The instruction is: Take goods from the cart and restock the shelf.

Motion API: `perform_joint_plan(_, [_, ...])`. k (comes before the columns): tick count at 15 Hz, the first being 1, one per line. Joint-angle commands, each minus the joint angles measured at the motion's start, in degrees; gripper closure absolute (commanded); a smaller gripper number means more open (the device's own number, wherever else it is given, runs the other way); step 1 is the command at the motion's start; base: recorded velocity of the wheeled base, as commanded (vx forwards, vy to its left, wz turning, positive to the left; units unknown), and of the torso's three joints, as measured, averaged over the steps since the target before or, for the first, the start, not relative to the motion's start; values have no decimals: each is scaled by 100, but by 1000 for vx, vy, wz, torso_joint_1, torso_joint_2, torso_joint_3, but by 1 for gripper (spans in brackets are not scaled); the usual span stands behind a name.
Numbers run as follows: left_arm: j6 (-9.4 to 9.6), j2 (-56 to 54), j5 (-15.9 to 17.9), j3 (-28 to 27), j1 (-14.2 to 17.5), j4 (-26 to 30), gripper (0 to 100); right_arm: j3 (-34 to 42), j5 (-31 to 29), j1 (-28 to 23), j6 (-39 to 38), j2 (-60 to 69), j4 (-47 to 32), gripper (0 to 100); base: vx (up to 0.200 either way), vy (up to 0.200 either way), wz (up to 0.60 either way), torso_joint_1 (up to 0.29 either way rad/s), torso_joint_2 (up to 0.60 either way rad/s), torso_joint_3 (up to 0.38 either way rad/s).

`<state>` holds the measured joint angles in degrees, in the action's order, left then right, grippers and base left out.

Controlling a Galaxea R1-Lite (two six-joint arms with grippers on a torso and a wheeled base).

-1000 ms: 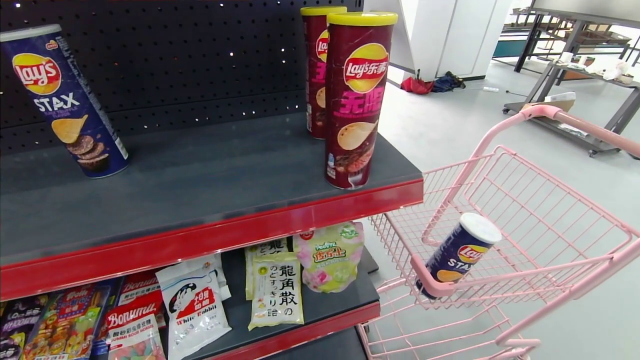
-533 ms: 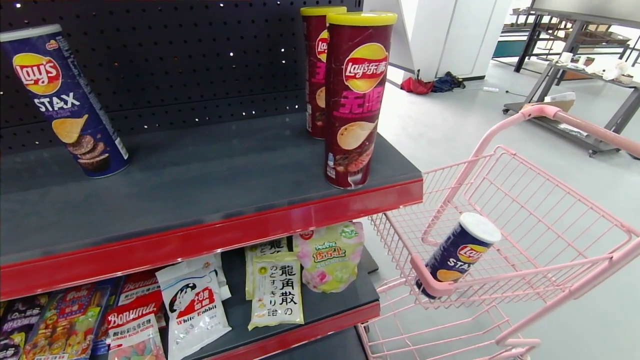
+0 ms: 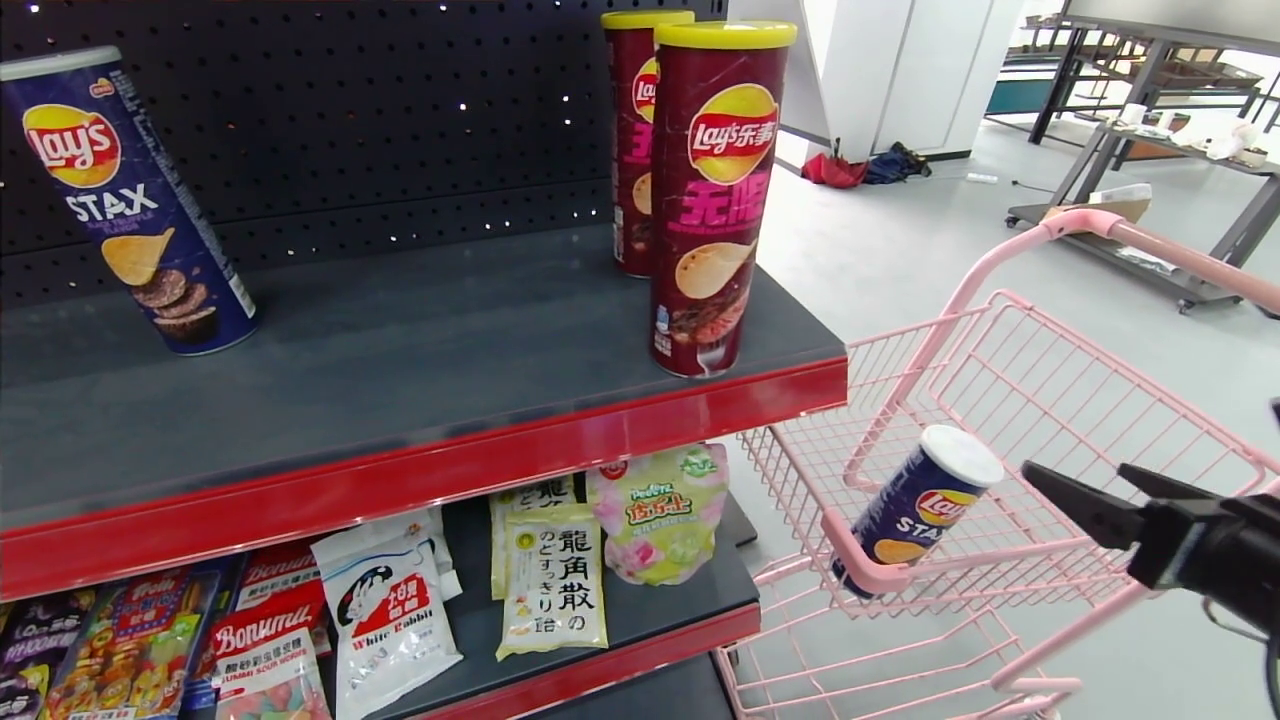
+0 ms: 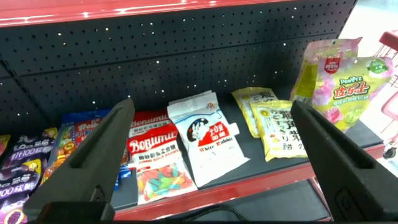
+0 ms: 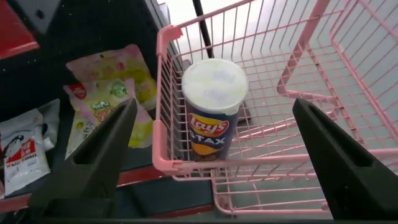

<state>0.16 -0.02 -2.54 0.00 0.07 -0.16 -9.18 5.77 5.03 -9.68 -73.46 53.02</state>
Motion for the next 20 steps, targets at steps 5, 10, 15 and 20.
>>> perform_joint_plan(5, [2, 2, -1, 0, 1, -2, 0, 171, -331, 419, -157, -3192, 2204, 0, 0, 0, 0, 0, 0, 0])
perform_joint_plan(10, [11, 2, -10, 0, 1, -2, 0, -216, -366, 534, -157, -3482, 2204, 0, 0, 0, 0, 0, 0, 0])
perform_joint_plan(15, [28, 2, -10, 0, 1, -2, 0, -594, -445, 525, -157, -3746, 2204, 0, 0, 0, 0, 0, 0, 0])
perform_joint_plan(20, [28, 2, -19, 0, 1, -2, 0, -954, -577, 490, -166, -4009, 2222, 0, 0, 0, 0, 0, 0, 0])
